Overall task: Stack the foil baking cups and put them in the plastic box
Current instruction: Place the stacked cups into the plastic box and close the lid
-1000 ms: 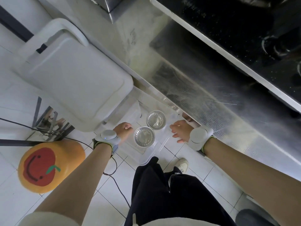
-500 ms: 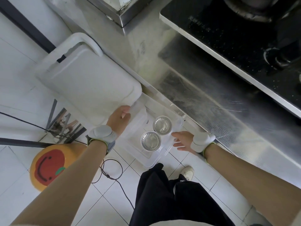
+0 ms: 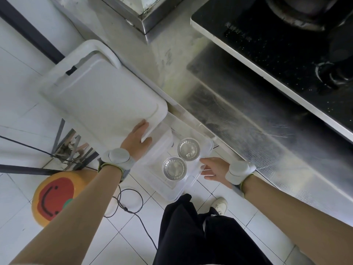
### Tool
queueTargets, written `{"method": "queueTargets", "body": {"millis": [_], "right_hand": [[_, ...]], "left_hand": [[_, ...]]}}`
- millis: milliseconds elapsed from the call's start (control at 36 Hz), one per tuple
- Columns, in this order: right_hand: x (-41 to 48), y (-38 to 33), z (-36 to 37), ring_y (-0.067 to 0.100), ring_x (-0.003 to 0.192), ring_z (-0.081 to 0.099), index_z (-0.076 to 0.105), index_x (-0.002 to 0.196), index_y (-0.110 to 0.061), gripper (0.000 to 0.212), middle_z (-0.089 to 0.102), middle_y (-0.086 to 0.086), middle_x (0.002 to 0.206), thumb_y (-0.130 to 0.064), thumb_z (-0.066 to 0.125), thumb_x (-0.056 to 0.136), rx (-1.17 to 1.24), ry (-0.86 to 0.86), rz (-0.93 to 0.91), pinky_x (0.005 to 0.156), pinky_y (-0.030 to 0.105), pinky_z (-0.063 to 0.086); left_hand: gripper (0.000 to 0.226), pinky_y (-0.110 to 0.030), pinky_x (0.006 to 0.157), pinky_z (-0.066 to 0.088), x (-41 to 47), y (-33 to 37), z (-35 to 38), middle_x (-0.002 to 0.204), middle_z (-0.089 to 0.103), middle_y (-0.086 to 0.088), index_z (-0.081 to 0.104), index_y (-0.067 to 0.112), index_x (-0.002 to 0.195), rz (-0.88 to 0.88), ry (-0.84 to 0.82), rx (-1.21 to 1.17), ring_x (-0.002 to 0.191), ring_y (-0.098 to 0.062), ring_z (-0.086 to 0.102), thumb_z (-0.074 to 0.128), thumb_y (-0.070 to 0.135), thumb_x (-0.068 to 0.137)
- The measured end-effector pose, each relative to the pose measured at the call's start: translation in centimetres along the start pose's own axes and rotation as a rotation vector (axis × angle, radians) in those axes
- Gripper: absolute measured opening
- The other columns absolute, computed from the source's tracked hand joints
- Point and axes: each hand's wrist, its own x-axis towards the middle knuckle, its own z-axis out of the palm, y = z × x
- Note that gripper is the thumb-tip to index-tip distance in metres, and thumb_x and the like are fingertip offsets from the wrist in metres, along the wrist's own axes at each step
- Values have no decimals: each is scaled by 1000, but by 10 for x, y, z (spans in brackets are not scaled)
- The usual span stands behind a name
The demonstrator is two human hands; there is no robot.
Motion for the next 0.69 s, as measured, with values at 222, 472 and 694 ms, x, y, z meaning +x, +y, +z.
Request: {"method": "queueTargets", "body": {"millis": [222, 472, 694], "right_hand": [[3, -12, 22, 22, 96, 53, 51, 91, -9, 15, 49, 5, 89, -24, 49, 93, 77, -94, -13, 70, 24, 48], [13, -25, 34, 19, 78, 55, 50, 81, -11, 19, 49, 6, 83, -26, 51, 92, 188, -139, -24, 80, 28, 49], [22, -39, 51, 16, 77, 56, 50, 82, -12, 20, 49, 4, 82, -29, 50, 93, 271, -186, -62, 70, 26, 50]], "left_hand": [[56, -36, 103, 41, 2, -8, -5, 156, 20, 15, 29, 23, 146, 21, -14, -44, 131, -23, 44, 46, 15, 93], [60, -27, 95, 37, 4, -14, -4, 157, 18, 12, 27, 21, 147, 103, 2, 50, 135, -19, 39, 47, 10, 91], [66, -25, 100, 34, 5, -20, -3, 157, 15, 16, 25, 26, 148, 109, -25, 43, 138, -14, 35, 50, 11, 89]]}}
